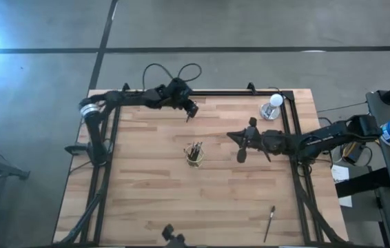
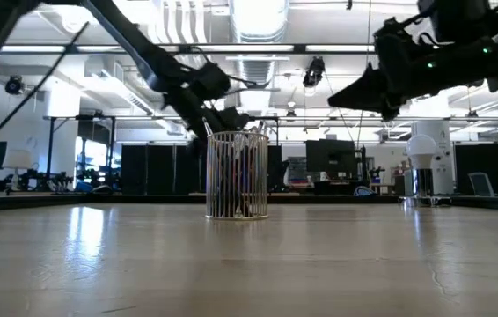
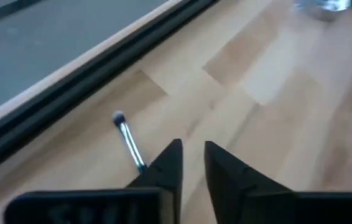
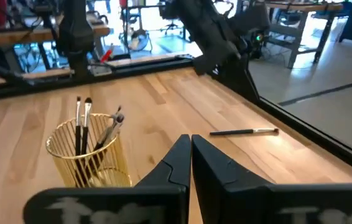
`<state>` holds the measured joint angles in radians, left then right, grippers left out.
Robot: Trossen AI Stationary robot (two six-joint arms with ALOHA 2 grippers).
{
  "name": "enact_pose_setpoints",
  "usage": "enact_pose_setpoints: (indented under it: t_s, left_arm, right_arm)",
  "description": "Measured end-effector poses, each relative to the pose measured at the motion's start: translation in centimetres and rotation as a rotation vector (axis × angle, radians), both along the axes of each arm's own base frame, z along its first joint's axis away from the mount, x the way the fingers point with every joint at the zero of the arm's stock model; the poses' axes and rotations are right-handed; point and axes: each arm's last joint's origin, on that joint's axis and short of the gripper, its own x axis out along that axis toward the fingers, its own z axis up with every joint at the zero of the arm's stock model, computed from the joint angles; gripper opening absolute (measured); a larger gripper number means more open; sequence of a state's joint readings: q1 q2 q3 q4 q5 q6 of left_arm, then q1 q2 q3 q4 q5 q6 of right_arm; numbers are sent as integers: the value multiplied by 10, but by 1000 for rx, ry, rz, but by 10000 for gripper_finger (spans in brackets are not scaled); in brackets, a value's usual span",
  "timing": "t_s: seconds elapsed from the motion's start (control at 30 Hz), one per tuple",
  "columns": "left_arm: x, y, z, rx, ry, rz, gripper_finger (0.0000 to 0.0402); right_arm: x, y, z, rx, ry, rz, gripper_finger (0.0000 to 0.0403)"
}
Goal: Pick & Place Makeup Brushes
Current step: Put the eyeshadow brush into the gold makeup brush holder
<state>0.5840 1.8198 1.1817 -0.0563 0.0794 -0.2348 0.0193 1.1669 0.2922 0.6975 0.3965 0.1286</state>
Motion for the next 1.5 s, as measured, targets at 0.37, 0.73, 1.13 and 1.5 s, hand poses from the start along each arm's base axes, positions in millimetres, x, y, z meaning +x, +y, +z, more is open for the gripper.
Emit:
enact_pose_setpoints:
  t_s: [0.37,0.73,1.13,1.5]
  left_arm:
    - [27,37,-31,-22,164,73,115]
    - [28,54,-53,-35,197,134,115]
    - [19,64,-57,-33,209,153,42]
    - [13,63,-49,12,244,127,2]
  right_arm:
    - [-13,-1,-8,32,-30,-30,8]
    - [-11,-1,-6,23,-31,-31,8]
    - [-11,-1,-6,25,-32,-31,8]
    - [-12,-1,-8,26,-23,-30,8]
